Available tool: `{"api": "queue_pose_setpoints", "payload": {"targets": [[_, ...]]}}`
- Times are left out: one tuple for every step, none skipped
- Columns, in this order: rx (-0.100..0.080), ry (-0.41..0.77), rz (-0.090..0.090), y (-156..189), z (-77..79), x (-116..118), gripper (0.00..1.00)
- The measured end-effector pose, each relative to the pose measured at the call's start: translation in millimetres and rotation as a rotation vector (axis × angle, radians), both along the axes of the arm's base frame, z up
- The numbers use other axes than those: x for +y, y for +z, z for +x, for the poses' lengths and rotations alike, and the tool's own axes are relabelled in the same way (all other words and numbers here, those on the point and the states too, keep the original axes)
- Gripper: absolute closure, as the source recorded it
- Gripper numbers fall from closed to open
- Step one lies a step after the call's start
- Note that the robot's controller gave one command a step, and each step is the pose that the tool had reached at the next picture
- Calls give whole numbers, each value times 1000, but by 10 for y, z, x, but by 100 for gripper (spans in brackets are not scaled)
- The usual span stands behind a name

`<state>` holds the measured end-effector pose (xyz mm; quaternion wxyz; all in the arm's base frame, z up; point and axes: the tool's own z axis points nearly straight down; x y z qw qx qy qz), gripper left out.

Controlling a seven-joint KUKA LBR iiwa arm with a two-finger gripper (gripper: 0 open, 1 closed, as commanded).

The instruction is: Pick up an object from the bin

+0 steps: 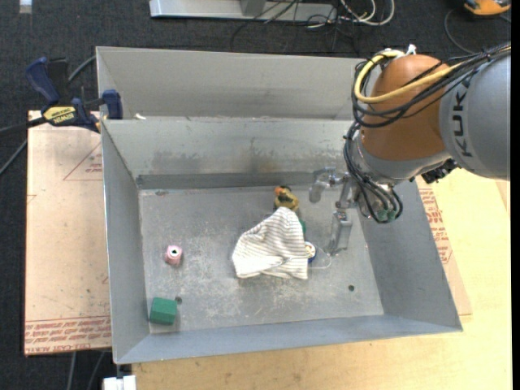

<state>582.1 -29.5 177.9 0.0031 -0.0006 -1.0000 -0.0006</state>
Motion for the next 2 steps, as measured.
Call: {"api": "queue_pose_setpoints", "payload": {"targets": [[-8,1,-1,46,17,1,0],[-14,78,0,-908,-150,306,0]]}}
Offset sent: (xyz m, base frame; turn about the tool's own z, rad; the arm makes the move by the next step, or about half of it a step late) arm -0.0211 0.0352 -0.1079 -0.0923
